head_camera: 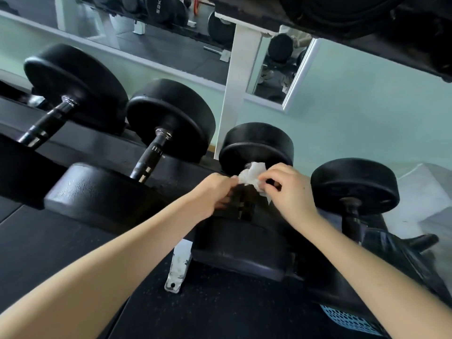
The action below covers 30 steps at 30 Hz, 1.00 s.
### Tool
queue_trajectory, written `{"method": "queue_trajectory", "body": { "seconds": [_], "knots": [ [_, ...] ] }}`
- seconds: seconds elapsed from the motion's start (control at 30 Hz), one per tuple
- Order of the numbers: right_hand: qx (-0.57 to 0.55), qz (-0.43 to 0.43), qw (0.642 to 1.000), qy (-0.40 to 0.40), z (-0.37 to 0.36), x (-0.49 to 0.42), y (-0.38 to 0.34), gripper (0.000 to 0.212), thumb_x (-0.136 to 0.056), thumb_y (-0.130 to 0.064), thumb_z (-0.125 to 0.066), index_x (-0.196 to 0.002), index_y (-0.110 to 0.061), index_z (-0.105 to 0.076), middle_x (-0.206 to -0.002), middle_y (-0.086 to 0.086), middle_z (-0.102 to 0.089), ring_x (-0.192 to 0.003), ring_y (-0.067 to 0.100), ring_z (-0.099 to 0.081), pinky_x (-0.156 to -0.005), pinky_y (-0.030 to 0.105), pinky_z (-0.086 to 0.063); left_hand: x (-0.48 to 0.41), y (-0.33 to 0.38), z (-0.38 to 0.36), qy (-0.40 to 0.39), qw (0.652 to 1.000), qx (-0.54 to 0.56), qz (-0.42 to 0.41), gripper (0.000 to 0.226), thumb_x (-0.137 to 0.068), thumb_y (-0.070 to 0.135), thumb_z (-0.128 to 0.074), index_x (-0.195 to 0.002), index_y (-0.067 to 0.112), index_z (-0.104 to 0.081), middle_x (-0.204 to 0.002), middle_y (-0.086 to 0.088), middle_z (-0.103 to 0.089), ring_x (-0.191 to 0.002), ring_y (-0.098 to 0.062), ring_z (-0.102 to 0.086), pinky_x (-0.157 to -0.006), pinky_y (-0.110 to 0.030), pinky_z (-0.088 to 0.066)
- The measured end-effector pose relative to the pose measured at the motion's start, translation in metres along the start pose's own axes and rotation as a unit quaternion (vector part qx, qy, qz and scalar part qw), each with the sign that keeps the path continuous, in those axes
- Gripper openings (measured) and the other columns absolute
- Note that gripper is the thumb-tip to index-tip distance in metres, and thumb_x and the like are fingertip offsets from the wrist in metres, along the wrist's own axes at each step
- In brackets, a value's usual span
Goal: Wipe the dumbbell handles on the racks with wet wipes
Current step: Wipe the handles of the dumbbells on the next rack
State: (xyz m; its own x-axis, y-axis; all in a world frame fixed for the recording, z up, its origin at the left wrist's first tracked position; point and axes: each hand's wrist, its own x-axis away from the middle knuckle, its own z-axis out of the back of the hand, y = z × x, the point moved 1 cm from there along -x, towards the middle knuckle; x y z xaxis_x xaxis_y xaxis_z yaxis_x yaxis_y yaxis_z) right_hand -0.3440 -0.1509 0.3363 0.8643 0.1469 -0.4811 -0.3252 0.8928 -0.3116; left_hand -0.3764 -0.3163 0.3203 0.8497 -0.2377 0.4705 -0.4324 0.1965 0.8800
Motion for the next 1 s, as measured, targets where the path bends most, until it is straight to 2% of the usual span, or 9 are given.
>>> {"method": "queue_trajectory", "body": {
  "seconds": [0.1,0.2,0.33,0.5,0.6,0.7,0.77,0.9,1.0],
  "knots": [
    [-0.09,-0.051,0.994,-0.023,-0.005,-0.002,-0.008,0.008,-0.078,-0.003,-0.072,-0.081,-0.01,-0.075,-0.083,-0.002,-0.068,-0.075,0.006,-0.056,-0.069,0.006,-0.041,0.008,0.009,0.008,0.177,0.954,-0.168,-0.173,0.026,-0.095,0.021,-0.05,-0.114,0.011,-0.065,-0.099,-0.006,-0.066,-0.094,-0.022,-0.06,-0.075,-0.026,-0.042],
    [-0.061,0.024,0.996,-0.054,-0.009,-0.008,-0.019,0.009,-0.077,-0.006,-0.073,-0.078,-0.015,-0.074,-0.081,-0.005,-0.068,-0.078,0.008,-0.054,-0.071,0.016,-0.04,0.016,0.015,0.008,0.144,0.944,-0.156,-0.253,0.022,-0.093,0.014,-0.053,-0.106,0.015,-0.071,-0.095,0.0,-0.069,-0.093,-0.014,-0.062,-0.08,-0.024,-0.046],
    [-0.044,0.083,0.992,-0.083,-0.006,-0.001,-0.018,0.021,-0.077,0.002,-0.069,-0.086,-0.015,-0.075,-0.089,-0.003,-0.072,-0.086,0.012,-0.06,-0.08,0.02,-0.044,0.019,0.007,0.0,0.147,0.925,-0.231,-0.265,0.023,-0.093,0.017,-0.056,-0.111,0.016,-0.07,-0.108,0.0,-0.069,-0.1,-0.012,-0.061,-0.081,-0.017,-0.042],
    [-0.134,-0.013,0.98,-0.146,0.014,0.006,-0.016,0.037,-0.089,0.009,-0.05,-0.111,-0.013,-0.07,-0.11,-0.01,-0.065,-0.106,-0.003,-0.056,-0.094,0.005,-0.038,0.021,0.01,-0.003,0.117,0.929,-0.193,-0.293,0.026,-0.095,0.016,-0.054,-0.117,0.021,-0.067,-0.114,0.007,-0.063,-0.104,-0.007,-0.057,-0.086,-0.015,-0.041],
    [-0.178,-0.088,0.976,-0.088,0.024,0.006,-0.013,0.033,-0.093,0.002,-0.048,-0.108,-0.017,-0.07,-0.104,-0.01,-0.067,-0.097,0.001,-0.063,-0.091,0.013,-0.048,0.018,0.006,-0.007,0.054,0.939,-0.199,-0.275,0.028,-0.094,0.023,-0.058,-0.12,0.021,-0.065,-0.116,0.005,-0.067,-0.107,-0.007,-0.06,-0.095,-0.023,-0.046],
    [-0.122,-0.045,0.991,0.014,0.033,0.005,-0.009,0.023,-0.09,-0.001,-0.057,-0.099,-0.013,-0.074,-0.095,-0.008,-0.069,-0.086,0.001,-0.063,-0.08,0.011,-0.049,0.014,0.005,-0.007,0.053,0.94,-0.221,-0.254,0.035,-0.084,0.032,-0.069,-0.117,0.022,-0.067,-0.114,0.008,-0.067,-0.1,-0.002,-0.061,-0.088,-0.017,-0.045],
    [-0.111,-0.022,0.994,0.0,0.032,0.006,-0.009,0.018,-0.088,-0.004,-0.062,-0.098,-0.013,-0.074,-0.095,-0.007,-0.07,-0.085,0.001,-0.062,-0.077,0.01,-0.049,0.011,0.007,-0.009,0.067,0.931,-0.249,-0.258,0.038,-0.078,0.035,-0.075,-0.112,0.02,-0.07,-0.106,0.009,-0.068,-0.096,-0.002,-0.061,-0.082,-0.015,-0.045],
    [-0.174,-0.139,0.974,-0.034,0.016,0.015,-0.006,0.013,-0.084,-0.017,-0.07,-0.096,-0.015,-0.075,-0.083,-0.002,-0.073,-0.073,0.005,-0.066,-0.073,0.027,-0.057,0.008,0.01,-0.013,0.115,0.92,-0.227,-0.298,0.014,-0.074,0.026,-0.079,-0.085,0.018,-0.076,-0.076,0.002,-0.072,-0.07,-0.009,-0.065,-0.063,-0.022,-0.05],
    [-0.232,-0.187,0.954,-0.022,0.003,0.017,-0.01,0.011,-0.085,-0.019,-0.069,-0.093,-0.017,-0.075,-0.077,-0.002,-0.072,-0.071,0.012,-0.068,-0.072,0.039,-0.058,0.002,0.008,-0.013,0.128,0.941,-0.204,-0.239,0.023,-0.07,0.026,-0.082,-0.087,0.015,-0.072,-0.078,-0.001,-0.07,-0.073,-0.013,-0.065,-0.061,-0.022,-0.051]
  ]
}}
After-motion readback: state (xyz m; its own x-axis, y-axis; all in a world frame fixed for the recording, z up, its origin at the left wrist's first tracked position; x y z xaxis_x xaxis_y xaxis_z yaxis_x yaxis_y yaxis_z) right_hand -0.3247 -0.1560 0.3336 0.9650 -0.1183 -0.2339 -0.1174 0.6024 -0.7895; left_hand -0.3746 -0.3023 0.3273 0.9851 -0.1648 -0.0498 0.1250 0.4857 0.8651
